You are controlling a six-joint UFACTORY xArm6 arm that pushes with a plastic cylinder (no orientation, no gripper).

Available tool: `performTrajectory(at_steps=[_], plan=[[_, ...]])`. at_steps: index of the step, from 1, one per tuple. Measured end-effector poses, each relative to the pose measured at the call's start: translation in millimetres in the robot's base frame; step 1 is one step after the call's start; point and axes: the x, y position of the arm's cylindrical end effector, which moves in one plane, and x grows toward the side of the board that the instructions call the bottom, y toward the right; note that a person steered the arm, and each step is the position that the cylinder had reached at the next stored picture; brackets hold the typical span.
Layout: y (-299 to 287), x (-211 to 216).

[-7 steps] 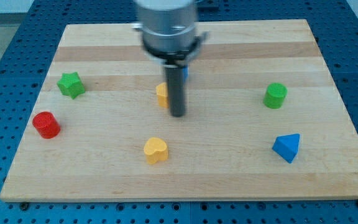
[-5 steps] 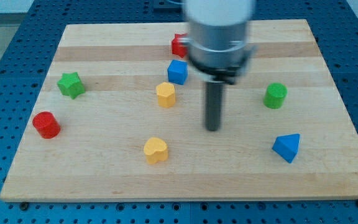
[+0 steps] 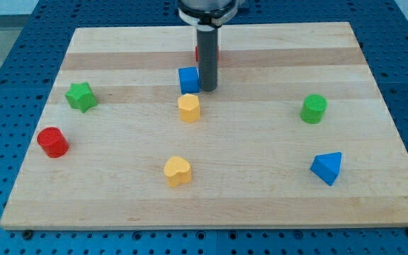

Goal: Slide the blue cube left and right a bit

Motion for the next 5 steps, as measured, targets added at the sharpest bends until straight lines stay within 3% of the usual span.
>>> performTrajectory(at_steps=[2,4,5], plan=[[9,-36],[-91,-69],[-129,-4]])
